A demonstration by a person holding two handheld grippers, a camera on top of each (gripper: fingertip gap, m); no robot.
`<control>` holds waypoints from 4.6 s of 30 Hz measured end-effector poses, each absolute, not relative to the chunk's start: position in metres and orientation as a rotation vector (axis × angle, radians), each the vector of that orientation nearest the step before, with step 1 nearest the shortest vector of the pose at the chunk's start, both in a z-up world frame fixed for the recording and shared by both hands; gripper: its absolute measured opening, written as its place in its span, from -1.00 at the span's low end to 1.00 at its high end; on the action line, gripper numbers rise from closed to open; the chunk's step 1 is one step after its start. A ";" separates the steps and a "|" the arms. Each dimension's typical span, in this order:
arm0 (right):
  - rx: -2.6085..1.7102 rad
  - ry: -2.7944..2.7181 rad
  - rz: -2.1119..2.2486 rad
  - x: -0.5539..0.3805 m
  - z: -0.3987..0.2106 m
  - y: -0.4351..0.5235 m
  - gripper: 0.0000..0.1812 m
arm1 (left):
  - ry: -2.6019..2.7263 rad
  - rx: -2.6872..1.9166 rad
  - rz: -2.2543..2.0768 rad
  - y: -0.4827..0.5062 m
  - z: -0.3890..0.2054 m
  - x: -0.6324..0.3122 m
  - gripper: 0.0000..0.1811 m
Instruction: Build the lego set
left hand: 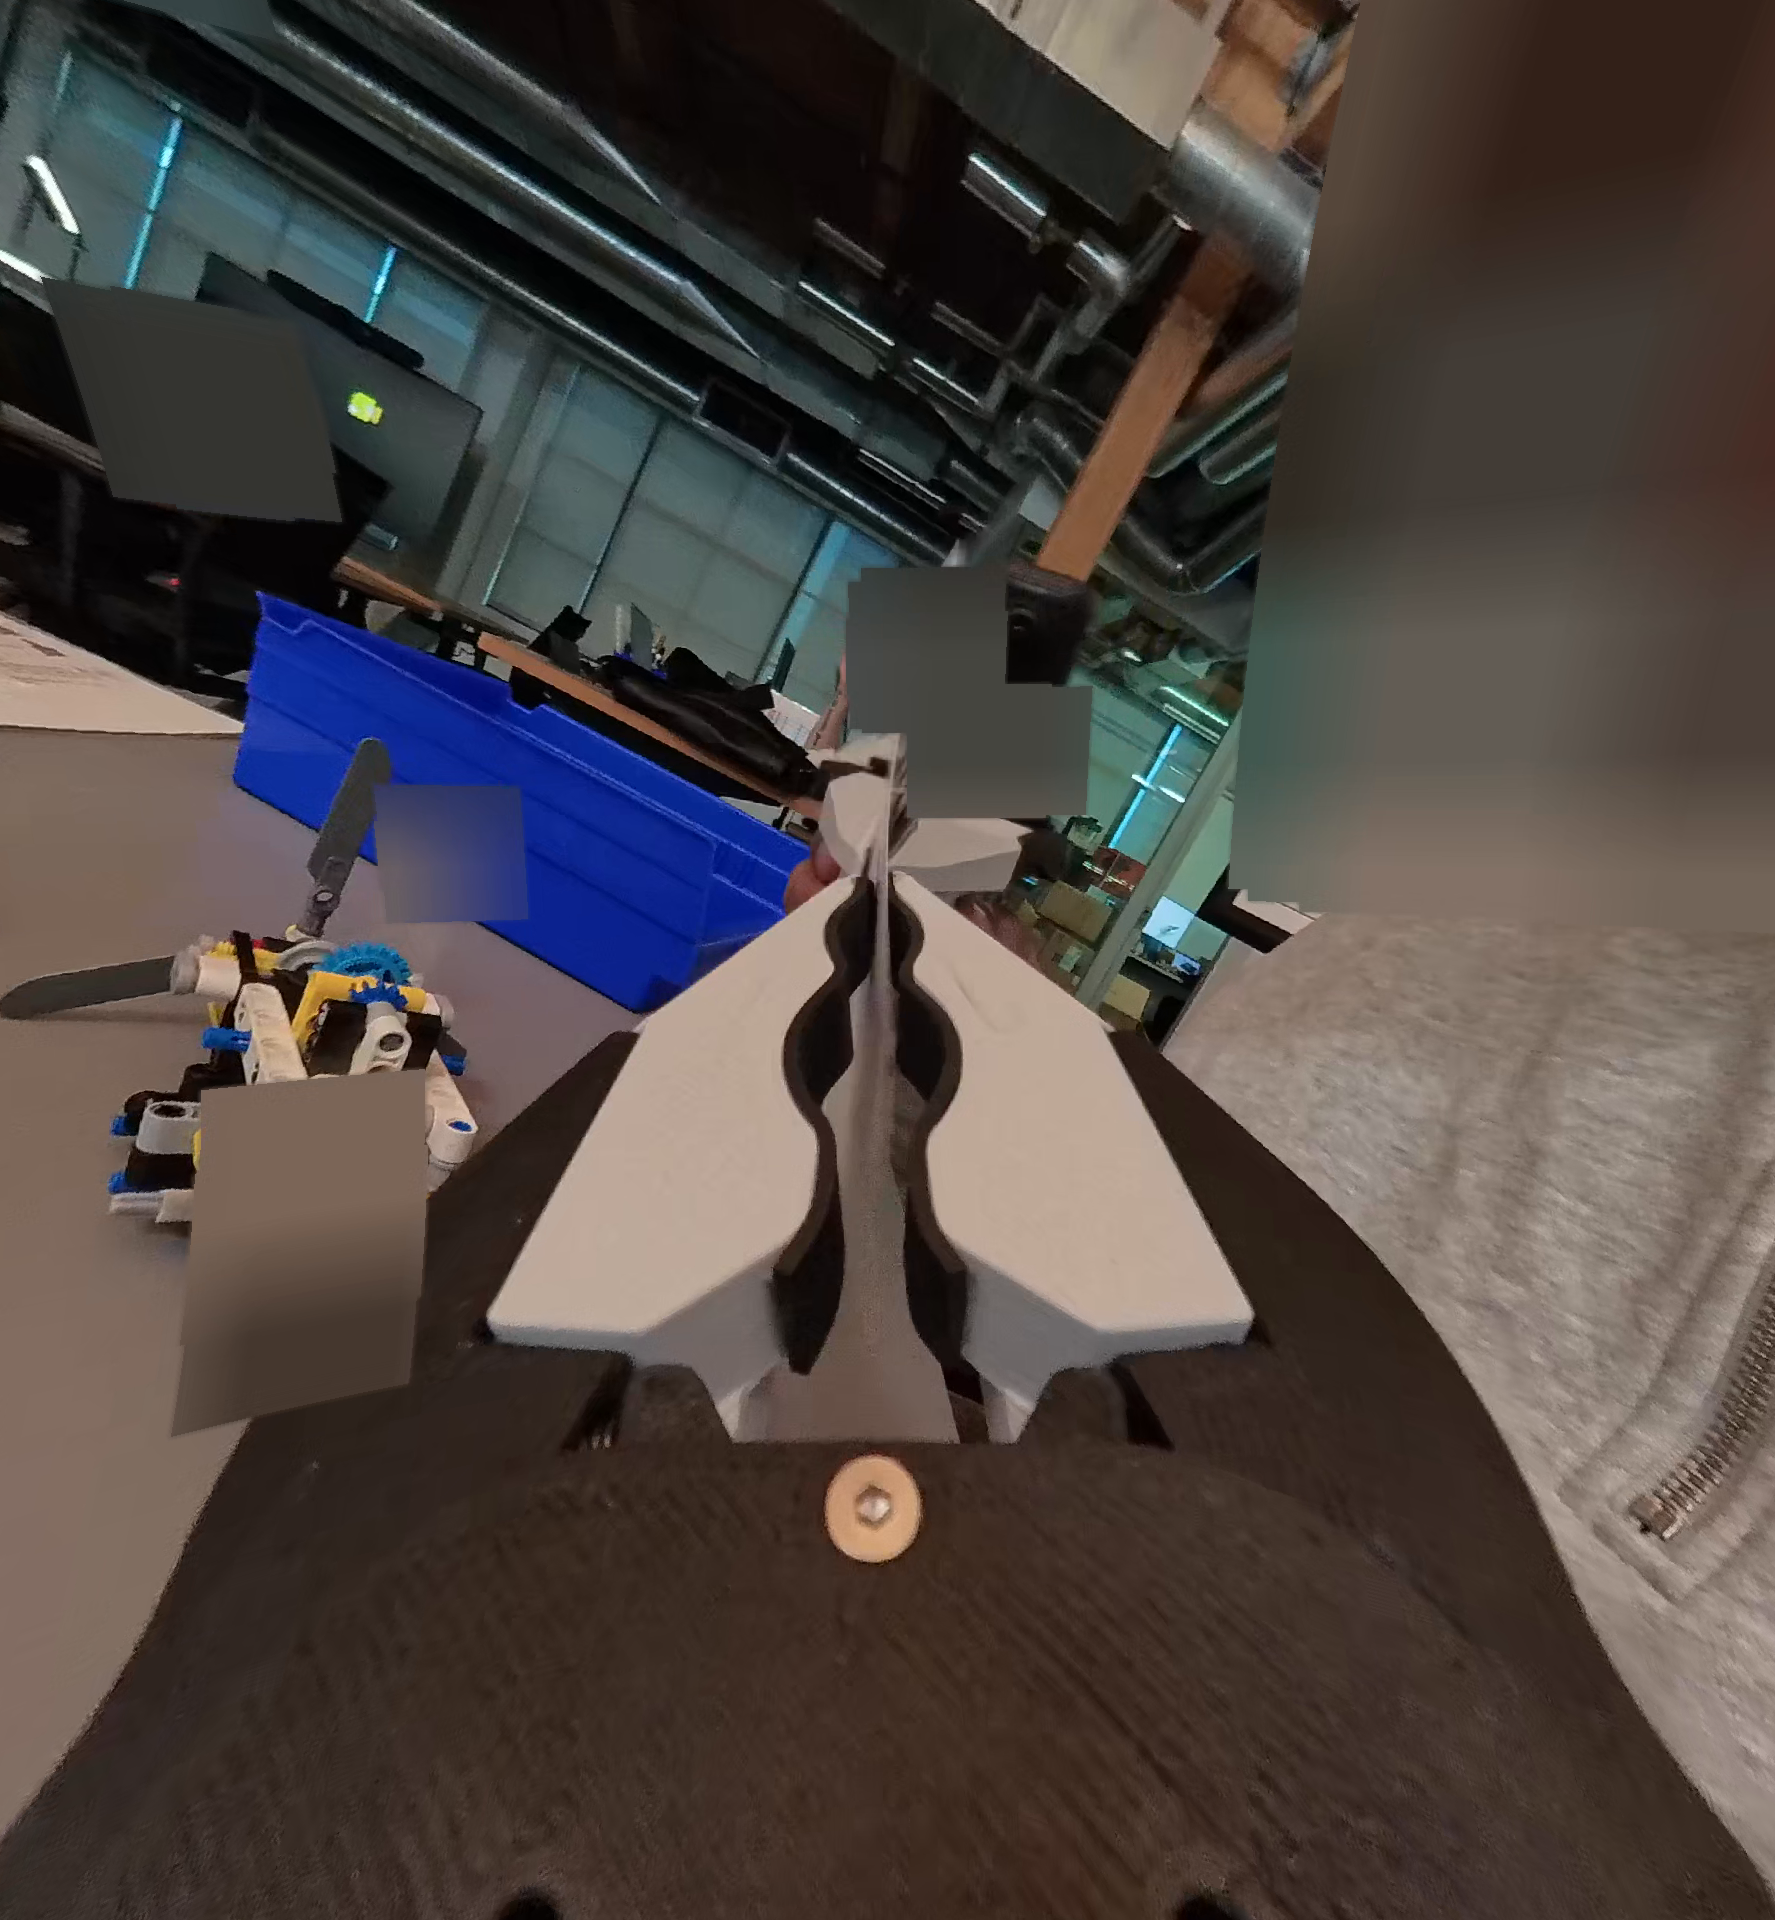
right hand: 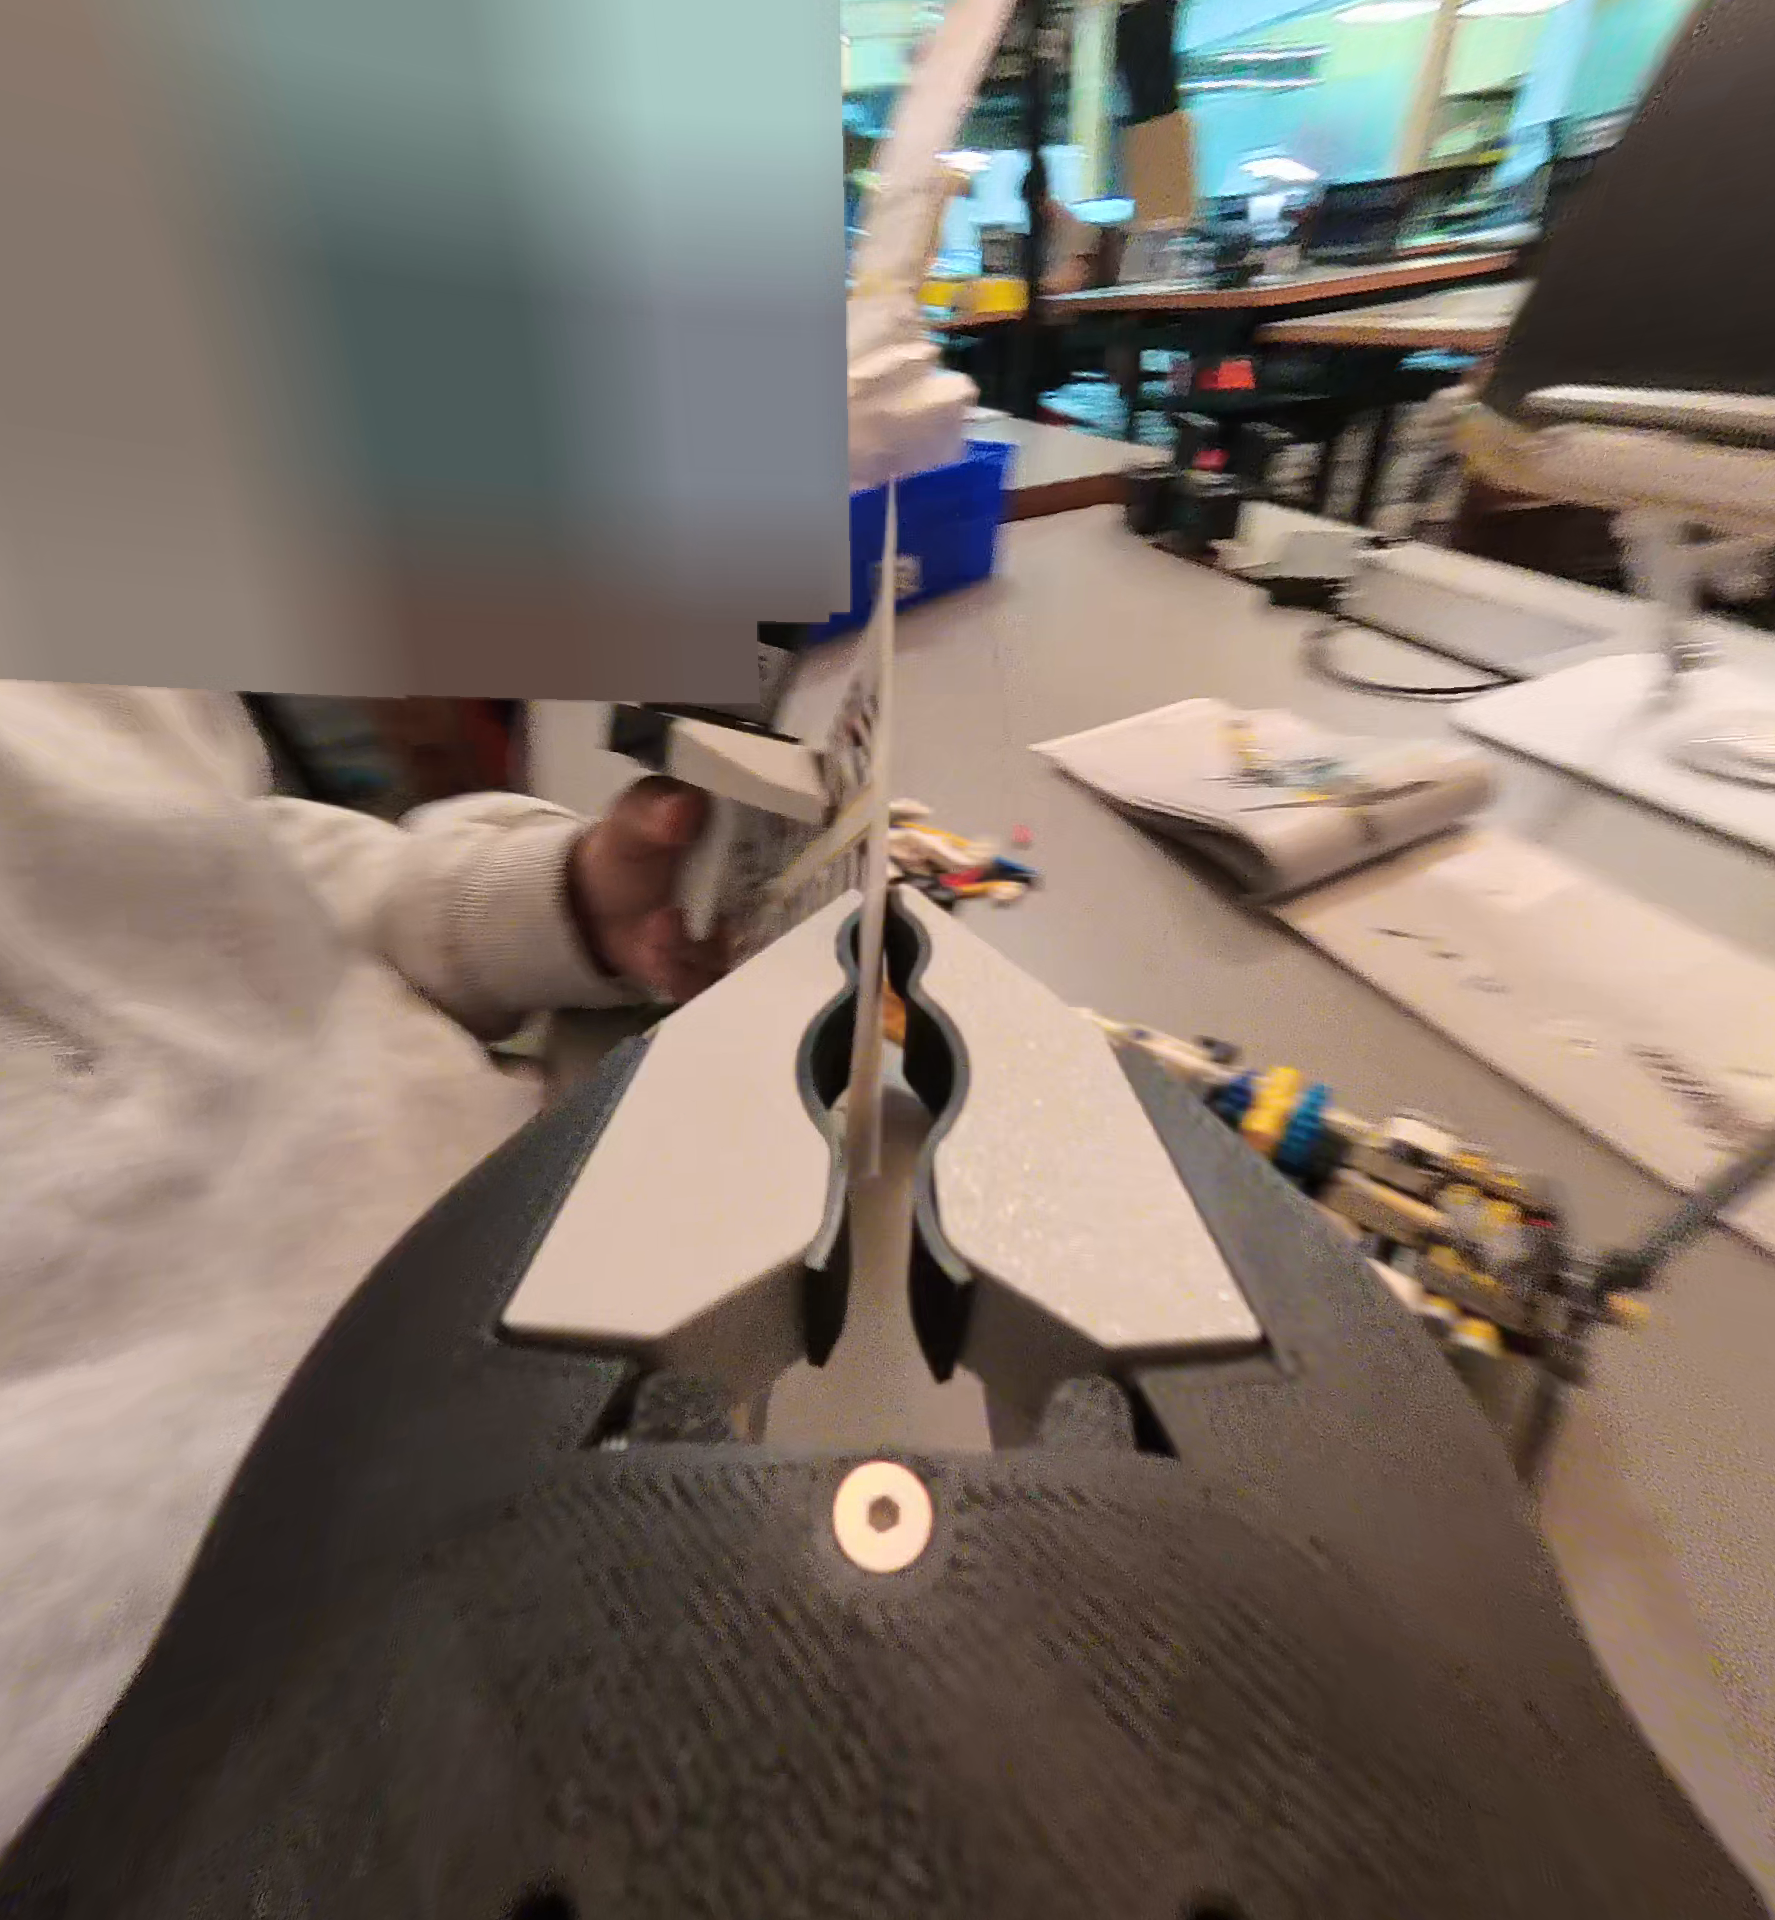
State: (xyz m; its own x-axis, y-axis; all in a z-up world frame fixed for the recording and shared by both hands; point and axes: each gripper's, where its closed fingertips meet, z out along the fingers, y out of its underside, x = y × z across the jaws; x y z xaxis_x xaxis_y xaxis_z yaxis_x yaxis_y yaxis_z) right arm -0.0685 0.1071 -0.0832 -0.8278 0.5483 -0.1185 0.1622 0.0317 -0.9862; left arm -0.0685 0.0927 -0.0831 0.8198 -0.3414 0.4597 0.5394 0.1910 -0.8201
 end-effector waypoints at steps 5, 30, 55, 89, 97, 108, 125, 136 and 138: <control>-0.903 -2.154 2.082 -0.056 -0.092 0.109 -1.00 | -0.116 -1.279 -0.579 0.098 -0.082 -0.061 -0.90; -0.658 -1.643 1.717 -0.059 -0.042 0.131 -0.63 | -0.265 -1.226 -0.552 0.092 -0.075 -0.082 -1.00; -0.537 -1.786 1.872 -0.053 -0.055 0.097 -0.69 | 0.031 -1.281 -0.454 0.098 -0.079 -0.030 -1.00; -1.026 -2.032 2.289 -0.051 -0.085 0.113 -1.00 | 0.044 -1.316 -0.330 0.098 -0.085 -0.037 -1.00; -0.653 -1.701 1.849 -0.061 -0.048 0.129 -0.64 | -0.120 -1.319 -0.367 0.099 -0.089 -0.061 -1.00; -0.453 -1.837 1.510 -0.064 -0.078 0.090 -0.66 | -0.117 -1.264 -0.438 0.094 -0.082 -0.057 -1.00; -0.554 -2.049 1.886 -0.046 -0.093 0.083 -0.78 | 0.015 -1.302 -0.430 0.097 -0.085 -0.035 -1.00; -0.571 -2.048 1.901 -0.047 -0.094 0.086 -0.88 | -0.004 -1.309 -0.422 0.098 -0.086 -0.038 -1.00; -0.573 -2.045 1.893 -0.048 -0.094 0.087 -0.88 | -0.008 -1.310 -0.422 0.098 -0.086 -0.039 -1.00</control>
